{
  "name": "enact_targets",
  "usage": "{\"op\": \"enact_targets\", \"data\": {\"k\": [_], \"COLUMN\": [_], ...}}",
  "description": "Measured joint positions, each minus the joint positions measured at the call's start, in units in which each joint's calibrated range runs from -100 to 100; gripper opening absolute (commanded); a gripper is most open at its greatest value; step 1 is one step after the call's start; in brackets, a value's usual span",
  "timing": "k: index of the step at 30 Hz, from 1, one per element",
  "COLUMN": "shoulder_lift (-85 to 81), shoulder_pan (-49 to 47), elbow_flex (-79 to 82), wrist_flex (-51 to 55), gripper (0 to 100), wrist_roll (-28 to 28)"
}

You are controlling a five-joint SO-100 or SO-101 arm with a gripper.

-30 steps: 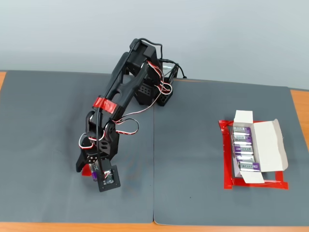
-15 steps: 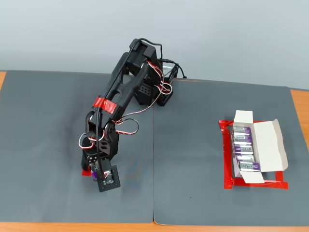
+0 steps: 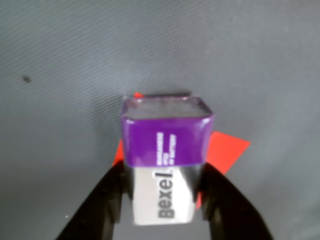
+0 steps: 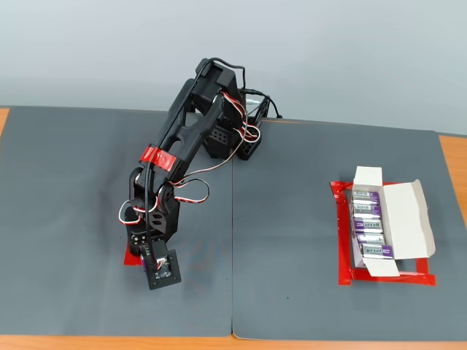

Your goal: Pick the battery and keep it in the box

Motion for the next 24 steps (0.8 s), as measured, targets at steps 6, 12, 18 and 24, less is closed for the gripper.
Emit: {"op": "enact_targets", "data": {"k": [6,12,18,24], "shoulder_lift": [-2.12,-9.43,-16.91,-24.3], "shoulder_pan": [-0.07,-2.51,-5.97,-12.75], "elbow_flex": [-0.09,-0.09,-0.09,-0.09], "wrist_flex": [0.09,0.09,3.3,8.33], "gripper": [7,7,7,7], "wrist_roll": [0.0,-1.86,-5.57,-8.4]}}
